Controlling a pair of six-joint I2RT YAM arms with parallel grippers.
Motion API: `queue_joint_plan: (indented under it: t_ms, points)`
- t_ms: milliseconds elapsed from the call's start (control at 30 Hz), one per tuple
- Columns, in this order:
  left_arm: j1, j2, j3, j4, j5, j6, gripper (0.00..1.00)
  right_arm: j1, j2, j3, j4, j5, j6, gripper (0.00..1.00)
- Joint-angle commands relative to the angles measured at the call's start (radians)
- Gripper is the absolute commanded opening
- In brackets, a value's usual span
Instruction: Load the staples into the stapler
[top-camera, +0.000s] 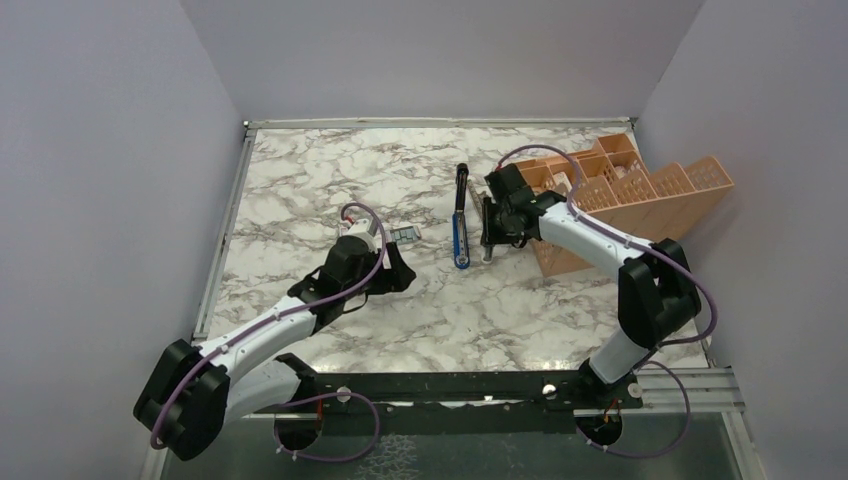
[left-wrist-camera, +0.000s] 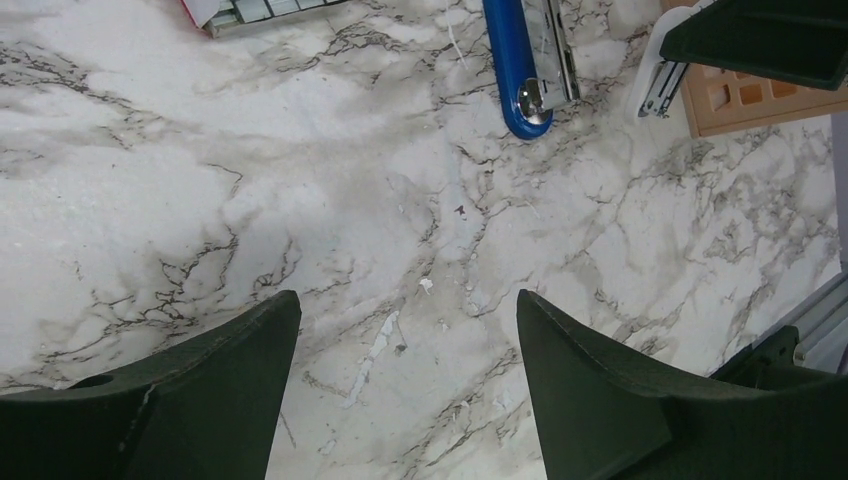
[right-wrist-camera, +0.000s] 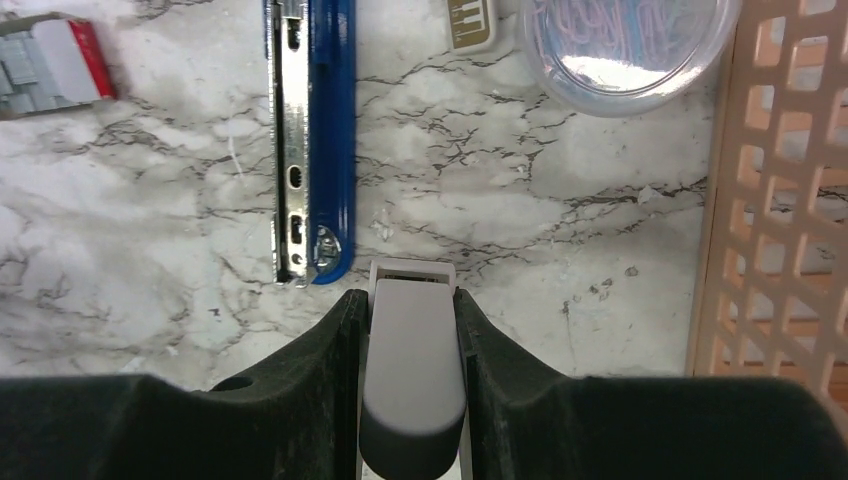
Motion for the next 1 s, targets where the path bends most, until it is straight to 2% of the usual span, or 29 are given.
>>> queue_joint_plan:
  t_ms: [0, 433, 967]
  points:
    - [0.003, 0.016, 0.027, -0.021, -0.032, 0.009, 0.80, -0.013, 0.066, 0.016, -0.024, -0.018, -0.088, 0.28]
    - [0.004, 0.027, 0.031, -0.030, -0.042, 0.007, 0.80, -0.026, 0.176, 0.057, -0.037, -0.067, -0.138, 0.34]
    - [0.005, 0.051, 0.042, -0.057, -0.042, 0.019, 0.80, -0.026, 0.228, 0.052, -0.011, -0.036, -0.141, 0.39]
